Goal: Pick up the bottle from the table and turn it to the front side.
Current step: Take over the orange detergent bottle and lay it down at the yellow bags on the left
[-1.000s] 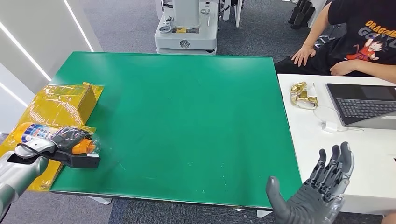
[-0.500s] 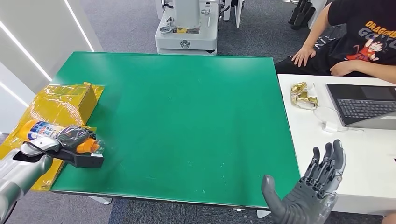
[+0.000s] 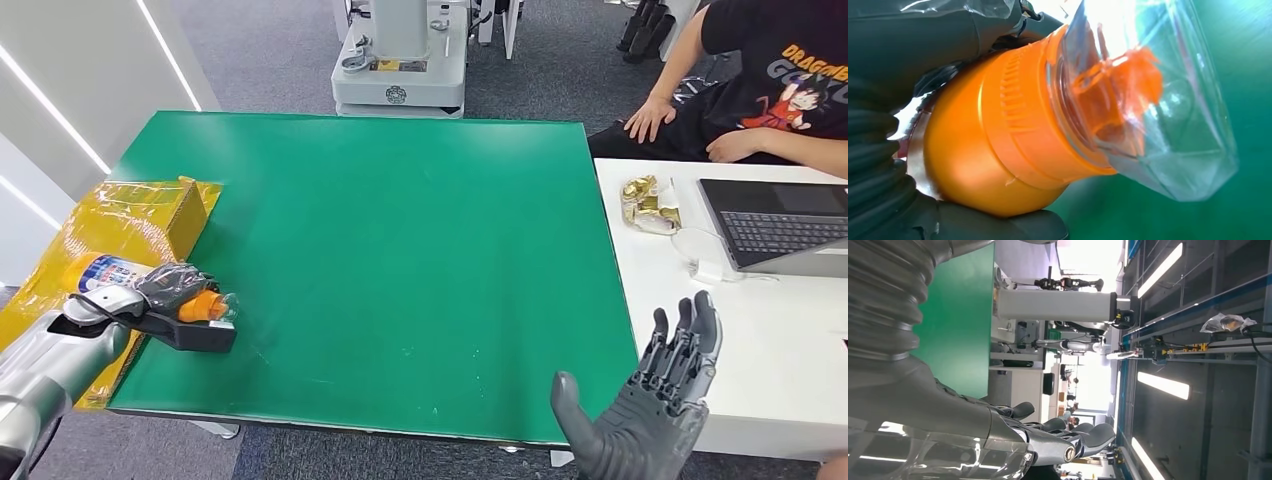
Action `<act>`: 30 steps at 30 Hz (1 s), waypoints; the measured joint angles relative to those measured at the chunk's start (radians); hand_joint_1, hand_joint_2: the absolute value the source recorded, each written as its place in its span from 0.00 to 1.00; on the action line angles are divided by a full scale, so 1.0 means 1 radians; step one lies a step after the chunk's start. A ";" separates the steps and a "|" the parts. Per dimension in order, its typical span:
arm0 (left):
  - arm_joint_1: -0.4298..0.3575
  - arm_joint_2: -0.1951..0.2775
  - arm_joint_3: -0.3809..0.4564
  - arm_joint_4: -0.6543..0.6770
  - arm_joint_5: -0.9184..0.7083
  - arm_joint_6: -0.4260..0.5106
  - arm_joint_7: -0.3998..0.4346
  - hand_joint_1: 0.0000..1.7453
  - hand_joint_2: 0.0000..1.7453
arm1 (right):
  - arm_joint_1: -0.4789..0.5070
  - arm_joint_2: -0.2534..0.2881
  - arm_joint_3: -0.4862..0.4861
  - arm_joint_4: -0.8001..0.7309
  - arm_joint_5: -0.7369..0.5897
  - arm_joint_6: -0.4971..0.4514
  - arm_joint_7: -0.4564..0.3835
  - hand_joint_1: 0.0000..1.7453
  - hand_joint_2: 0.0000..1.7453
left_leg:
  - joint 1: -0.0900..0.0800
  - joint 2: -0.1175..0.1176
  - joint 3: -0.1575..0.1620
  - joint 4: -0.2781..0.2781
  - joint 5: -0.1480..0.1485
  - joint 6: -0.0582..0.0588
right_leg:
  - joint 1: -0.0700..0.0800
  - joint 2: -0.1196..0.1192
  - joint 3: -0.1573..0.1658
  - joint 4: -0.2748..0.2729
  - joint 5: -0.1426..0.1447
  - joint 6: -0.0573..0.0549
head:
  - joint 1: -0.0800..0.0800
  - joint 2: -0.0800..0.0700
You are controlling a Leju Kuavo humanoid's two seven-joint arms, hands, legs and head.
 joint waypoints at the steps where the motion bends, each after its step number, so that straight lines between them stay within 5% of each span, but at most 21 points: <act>1: -0.003 -0.003 0.000 0.003 0.000 -0.001 0.000 1.00 1.00 | 0.000 0.000 0.000 0.001 0.001 0.000 0.000 0.00 1.00 | 0.000 0.000 0.000 0.000 0.000 0.000 | 0.000 0.000 0.000 0.000 0.000 0.000 | 0.000 0.000; 6: -0.026 -0.034 -0.002 0.029 -0.009 -0.012 0.002 0.98 1.00 | 0.001 0.000 -0.001 -0.001 0.016 0.000 0.002 0.00 1.00 | 0.000 0.000 0.000 0.000 0.000 0.000 | 0.000 0.000 0.000 0.000 0.000 0.000 | 0.000 0.000; 10: -0.044 -0.066 -0.003 0.054 -0.017 -0.011 0.016 0.03 1.00 | 0.008 0.000 -0.004 -0.013 0.036 0.000 0.009 0.00 1.00 | 0.000 -0.001 0.001 0.000 0.000 0.000 | 0.000 -0.001 0.001 0.000 0.000 0.000 | 0.000 0.000; 30: -0.073 -0.118 -0.011 0.098 -0.028 0.020 0.032 0.00 1.00 | 0.030 0.058 -0.033 -0.059 0.105 0.046 0.050 0.00 1.00 | 0.000 -0.001 0.001 0.000 0.002 0.000 | 0.000 -0.002 0.002 0.000 0.001 -0.001 | 0.000 0.000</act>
